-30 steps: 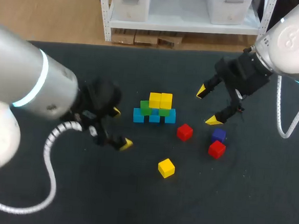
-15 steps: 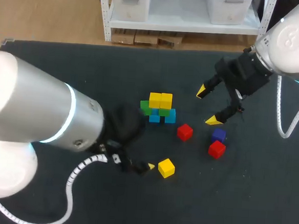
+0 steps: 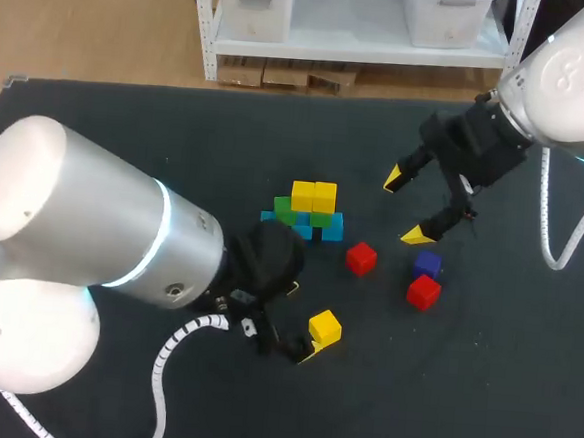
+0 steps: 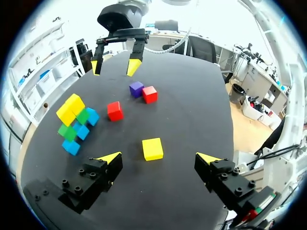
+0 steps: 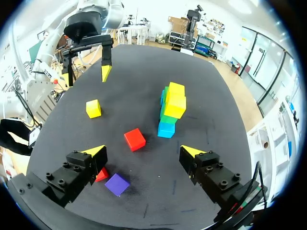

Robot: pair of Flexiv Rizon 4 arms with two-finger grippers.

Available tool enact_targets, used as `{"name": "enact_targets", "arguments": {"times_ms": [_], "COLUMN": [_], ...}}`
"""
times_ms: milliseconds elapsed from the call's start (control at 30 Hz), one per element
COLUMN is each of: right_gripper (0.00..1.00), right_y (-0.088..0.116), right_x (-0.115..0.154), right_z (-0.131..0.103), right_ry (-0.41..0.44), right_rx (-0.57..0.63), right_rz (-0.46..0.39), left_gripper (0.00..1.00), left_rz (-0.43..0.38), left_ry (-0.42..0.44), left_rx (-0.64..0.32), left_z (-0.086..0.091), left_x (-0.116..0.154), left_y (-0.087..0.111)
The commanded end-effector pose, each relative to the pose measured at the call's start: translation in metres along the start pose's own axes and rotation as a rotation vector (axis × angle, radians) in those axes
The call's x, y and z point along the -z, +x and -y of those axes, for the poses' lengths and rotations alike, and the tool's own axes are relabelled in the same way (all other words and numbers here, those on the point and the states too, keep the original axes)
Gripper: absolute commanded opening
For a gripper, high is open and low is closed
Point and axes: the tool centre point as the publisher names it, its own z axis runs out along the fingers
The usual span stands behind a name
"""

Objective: Place the blue cubes, place green cubes on the blue cubes, place the yellow cubes on the green cubes, then place the red cubes on the yellow cubes, and place purple cube on the red cubes.

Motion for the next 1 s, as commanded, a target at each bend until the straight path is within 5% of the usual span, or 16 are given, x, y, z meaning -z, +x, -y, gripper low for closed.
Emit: {"name": "enact_targets", "arguments": {"times_ms": [33,1000], "right_gripper": [1.00,1.00], "right_y": [0.000,0.000], "right_x": [0.000,0.000], "right_z": [0.001,0.001], "right_ry": [-0.001,-0.001], "right_rx": [0.001,0.001], "right_rz": [0.003,0.003], "left_gripper": [1.00,1.00], "left_rz": [-0.025,-0.122], "left_ry": [0.029,0.042], "left_rx": [0.011,0.104], "left_z": [-0.003,0.001], "left_x": [-0.002,-0.045], "left_y": [-0.002,0.005]}}
